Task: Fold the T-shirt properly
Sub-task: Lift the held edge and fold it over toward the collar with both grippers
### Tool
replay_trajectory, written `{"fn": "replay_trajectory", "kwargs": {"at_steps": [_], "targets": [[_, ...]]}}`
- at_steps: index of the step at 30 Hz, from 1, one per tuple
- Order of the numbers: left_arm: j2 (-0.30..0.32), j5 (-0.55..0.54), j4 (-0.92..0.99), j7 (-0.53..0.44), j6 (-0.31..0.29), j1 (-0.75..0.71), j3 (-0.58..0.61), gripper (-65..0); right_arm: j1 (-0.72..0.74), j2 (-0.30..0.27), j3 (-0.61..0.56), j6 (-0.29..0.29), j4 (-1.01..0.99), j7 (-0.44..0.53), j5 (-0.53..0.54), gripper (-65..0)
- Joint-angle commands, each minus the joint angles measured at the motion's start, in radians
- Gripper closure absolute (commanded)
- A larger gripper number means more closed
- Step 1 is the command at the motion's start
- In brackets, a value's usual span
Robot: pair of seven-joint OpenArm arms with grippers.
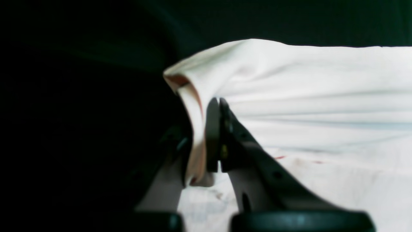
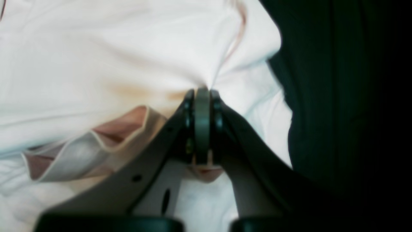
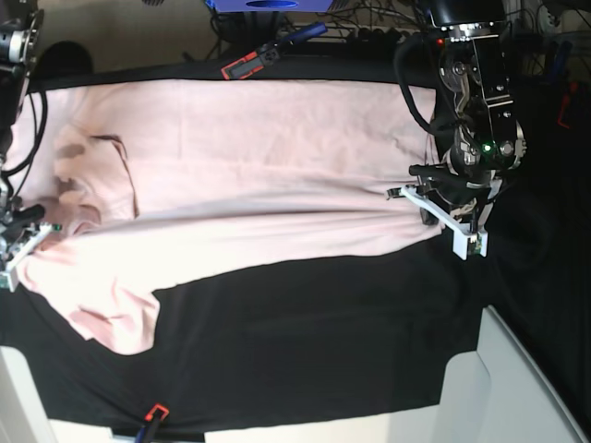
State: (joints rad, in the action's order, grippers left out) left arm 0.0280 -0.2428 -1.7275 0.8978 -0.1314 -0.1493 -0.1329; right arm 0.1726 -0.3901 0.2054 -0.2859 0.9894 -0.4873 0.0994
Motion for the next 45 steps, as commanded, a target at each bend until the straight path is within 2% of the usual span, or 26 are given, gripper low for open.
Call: {"fn": "replay_trajectory", "kwargs": {"at_steps": [1, 7, 17, 29, 33, 37, 43, 45], "targets": [[0.010, 0.006, -0.030, -0.018, 0.006, 0.000, -0.003, 0.0, 0.012, -0.014, 0.009, 0.003, 0.042, 0.002, 0.007, -0.1], [0.011, 0.012, -0.033, -0.018, 0.006, -0.068, -0.003, 0.0, -0.066, 0.038, 0.128, 0.001, 0.145, -0.086, 0.003, -0.1], [0.069, 0.013, -0.085, -0.018, 0.006, -0.192, -0.003, 0.0, -0.230, 0.096, 0.134, 0.001, 0.293, -0.120, 0.006, -0.1], [0.085, 0.013, -0.087, -0.018, 0.006, -0.244, -0.003, 0.0, -0.344, 0.158, 0.138, 0.006, 0.449, -0.120, 0.003, -0.1], [0.085, 0.006, -0.088, -0.018, 0.006, -0.246, -0.003, 0.0, -0.362, 0.188, 0.213, 0.006, 0.510, -0.121, 0.001, -0.1], [0.085, 0.009, -0.088, -0.018, 0.006, -0.250, 0.005, 0.0, -0.364, 0.190, 0.233, 0.006, 0.524, -0.181, 0.001, -0.1], [0.086, 0.013, -0.088, -0.018, 0.006, -0.249, 0.025, 0.0, -0.367, 0.199, 0.231, 0.006, 0.524, -0.195, 0.001, -1.3], [0.086, 0.013, -0.088, -0.016, 0.006, -0.247, 0.022, -0.5, -0.367, 0.201, 0.234, 0.006, 0.524, -0.244, 0.001, -4.1]]}}
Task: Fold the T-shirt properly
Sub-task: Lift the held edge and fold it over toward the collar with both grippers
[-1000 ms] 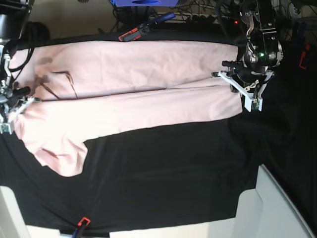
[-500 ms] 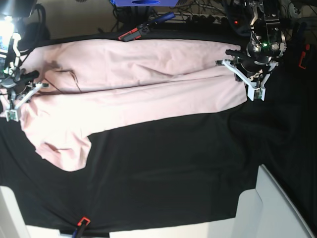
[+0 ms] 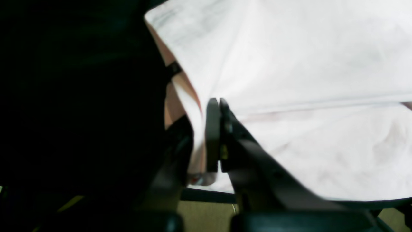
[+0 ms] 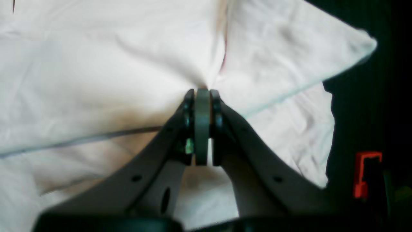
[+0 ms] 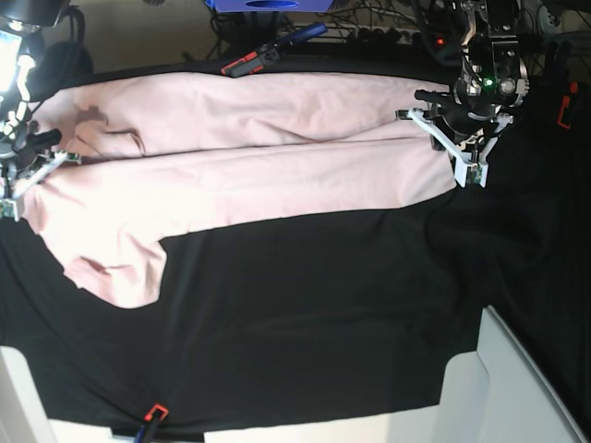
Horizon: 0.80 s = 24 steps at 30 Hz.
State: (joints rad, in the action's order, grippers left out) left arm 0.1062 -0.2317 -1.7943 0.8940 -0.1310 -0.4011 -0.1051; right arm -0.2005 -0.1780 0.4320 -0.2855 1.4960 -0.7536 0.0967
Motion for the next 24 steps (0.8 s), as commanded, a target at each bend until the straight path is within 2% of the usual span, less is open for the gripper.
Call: {"fn": "replay_trajectory", "kwargs": {"at_steps": [1, 5, 7, 9, 12, 16, 22, 24], "targets": [[0.008, 0.002, -0.022, -0.011, 0.006, 0.004, -0.006, -3.5, 0.009, -0.012, 0.008, 0.006, 0.018, -0.005, 0.004, -6.5], [0.010, 0.002, -0.022, 0.053, 0.006, 0.011, -0.003, -23.5, 0.003, -0.013, 0.008, 0.006, 0.059, -0.059, 0.008, -21.8], [0.010, 0.002, -0.031, 0.058, 0.006, 0.009, -0.008, -27.0, -0.015, -0.001, 0.008, 0.006, 0.099, -0.077, 0.010, -31.3], [0.010, 0.001, -0.054, 0.061, 0.006, 0.003, -0.008, -27.4, -0.024, 0.019, 0.028, 0.006, 0.150, -0.080, 0.010, -37.3], [0.008, 0.001, -0.080, 0.072, 0.006, 0.001, -0.009, -28.0, -0.035, 0.044, 0.064, 0.006, 0.220, -0.093, 0.005, -38.0], [0.000, -0.007, -0.138, 0.153, 0.006, -0.003, -0.071, -28.2, -0.032, 0.041, 0.067, 0.006, 0.265, -0.093, 0.004, -38.0], [-0.013, -0.008, -0.180, 0.156, 0.006, -0.031, -0.196, -28.2, -0.006, 0.013, 0.067, 0.002, 0.265, -0.093, 0.004, -38.0], [-0.013, -0.010, -0.160, 0.155, 0.006, 0.009, -0.224, -31.7, -0.006, 0.011, 0.063, 0.002, 0.266, -0.088, 0.005, -38.0]]}}
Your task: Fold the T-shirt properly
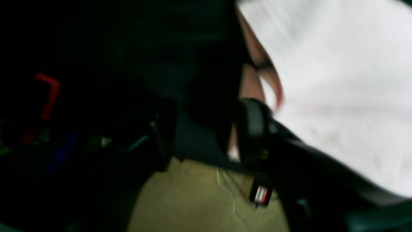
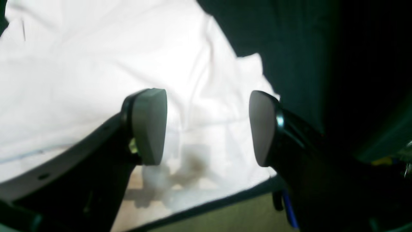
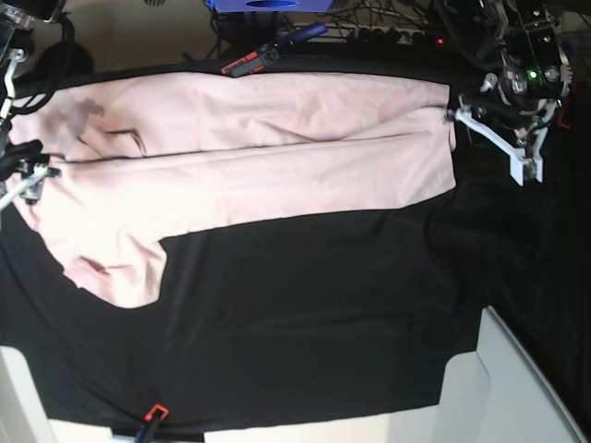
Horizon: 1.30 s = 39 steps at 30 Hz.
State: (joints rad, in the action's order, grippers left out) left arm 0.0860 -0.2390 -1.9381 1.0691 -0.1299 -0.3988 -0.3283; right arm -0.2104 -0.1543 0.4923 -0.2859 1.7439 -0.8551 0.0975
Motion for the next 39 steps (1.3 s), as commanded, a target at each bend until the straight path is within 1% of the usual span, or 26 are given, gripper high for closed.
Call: {"fn": "replay_trajectory", "kwargs": {"at_steps": [1, 3, 5, 7, 11, 12, 13, 16, 17, 19, 22, 26, 32, 36, 39], "targets": [[0.007, -0.003, -0.001, -0.019, 0.005, 0.036, -0.007, -35.3, 0.009, -0.012, 0.003, 0.003, 0.020, 0.013, 0.006, -38.0], [0.008, -0.003, 0.022, -0.019, 0.005, 0.090, -0.007, -40.1, 0.022, -0.012, 0.001, 0.001, 0.015, 0.009, 0.008, -38.0], [0.013, -0.003, 0.045, -0.020, 0.005, 0.134, 0.002, -42.2, 0.024, -0.012, 0.001, 0.001, 0.014, 0.012, 0.008, -38.0], [0.013, -0.003, 0.098, -0.020, 0.005, 0.186, 0.004, -43.5, 0.024, -0.012, 0.001, 0.000, 0.015, 0.013, 0.008, -38.0], [0.016, -0.006, 0.300, -0.014, 0.003, 0.298, -0.005, -44.2, 0.022, -0.015, 0.001, 0.000, 0.015, 0.015, 0.008, -38.0], [0.018, -0.029, 0.346, -0.014, 0.000, 0.315, -0.007, -44.2, 0.022, -0.015, 0.001, 0.000, 0.015, 0.015, 0.005, -38.0], [0.028, -0.075, 0.378, -0.013, -0.015, 0.321, -0.013, -44.2, 0.021, -0.015, 0.003, 0.000, 0.015, 0.017, 0.005, -38.0], [0.067, -0.288, 0.457, -0.013, -0.106, 0.318, -0.090, -43.5, 0.018, -0.015, 0.006, 0.000, 0.015, 0.017, 0.005, -38.0], [0.085, -0.357, 0.486, -0.013, -0.121, 0.317, -0.113, -43.5, 0.018, -0.015, 0.006, 0.000, 0.015, 0.017, 0.005, -38.0], [0.122, -0.448, 0.540, -0.013, -0.124, 0.317, -0.130, -43.5, 0.016, -0.015, 0.004, 0.000, 0.015, 0.017, 0.005, -38.0], [0.160, -0.517, 0.575, -0.013, -0.127, 0.317, -0.131, -43.5, 0.016, -0.015, 0.001, 0.000, 0.015, 0.017, 0.005, -38.0], [0.168, -0.524, 0.576, -0.019, -0.129, 0.317, -0.128, -43.5, 0.018, -0.015, 0.001, 0.000, 0.015, 0.017, 0.008, -38.0], [0.148, -0.523, 0.579, -0.020, -0.129, 0.327, -0.128, -43.3, 0.018, -0.015, 0.001, 0.000, 0.015, 0.017, 0.008, -38.0], [0.146, -0.521, 0.584, -0.022, -0.127, 0.337, -0.128, -43.3, 0.018, -0.015, 0.001, 0.000, 0.015, 0.017, 0.008, -38.0], [0.146, -0.521, 0.638, -0.022, -0.126, 0.354, -0.130, -43.3, 0.018, -0.015, 0.001, 0.000, 0.015, 0.013, 0.008, -38.0]]}}
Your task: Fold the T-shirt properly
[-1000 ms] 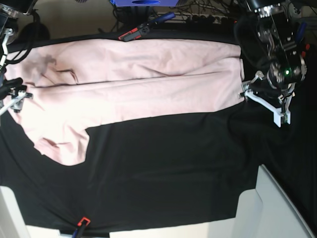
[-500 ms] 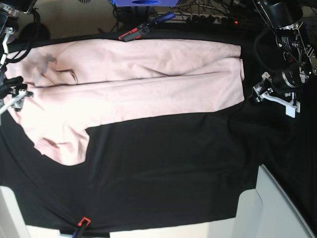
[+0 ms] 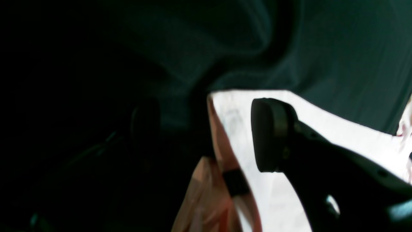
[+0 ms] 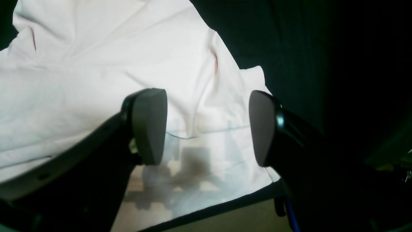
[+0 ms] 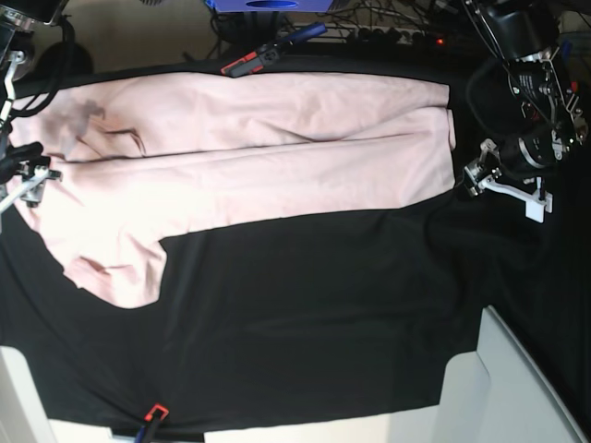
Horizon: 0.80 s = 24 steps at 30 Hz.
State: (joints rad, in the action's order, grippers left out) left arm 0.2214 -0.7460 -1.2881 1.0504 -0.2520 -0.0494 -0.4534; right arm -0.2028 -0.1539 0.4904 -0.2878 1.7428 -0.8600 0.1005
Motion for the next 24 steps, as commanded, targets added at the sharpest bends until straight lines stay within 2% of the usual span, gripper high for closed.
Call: {"fn": "replay_trajectory", "kwargs": {"at_steps": [1, 5, 9, 14, 20, 24], "targets": [[0.011, -0.014, 0.005, -0.003, -0.004, 0.016, -0.006, -43.3, 0.010, -0.016, 0.003, 0.002, 0.016, 0.018, 0.005, -38.0], [0.011, -0.014, 0.040, -0.012, -0.004, 0.030, -0.012, -43.2, 0.010, -0.016, 0.003, 0.002, 0.016, 0.018, 0.005, -38.0], [0.013, -0.014, 0.071, -0.069, -0.002, 0.033, -0.003, -43.2, 0.010, -0.016, 0.003, 0.000, 0.016, 0.015, 0.005, -38.0], [0.013, -0.014, 0.123, -0.072, 0.000, 0.058, -0.003, -43.0, 0.009, -0.016, 0.003, 0.000, 0.016, 0.015, 0.005, -38.0], [0.011, -0.014, 0.172, -0.072, 0.000, 0.092, 0.009, -32.8, 0.009, -0.016, 0.003, 0.000, 0.018, 0.015, 0.005, -38.0], [0.011, -0.016, 0.169, -0.072, 0.000, 0.115, 0.063, -31.7, 0.009, -0.016, 0.003, 0.000, 0.018, 0.015, 0.005, -38.0]]}}
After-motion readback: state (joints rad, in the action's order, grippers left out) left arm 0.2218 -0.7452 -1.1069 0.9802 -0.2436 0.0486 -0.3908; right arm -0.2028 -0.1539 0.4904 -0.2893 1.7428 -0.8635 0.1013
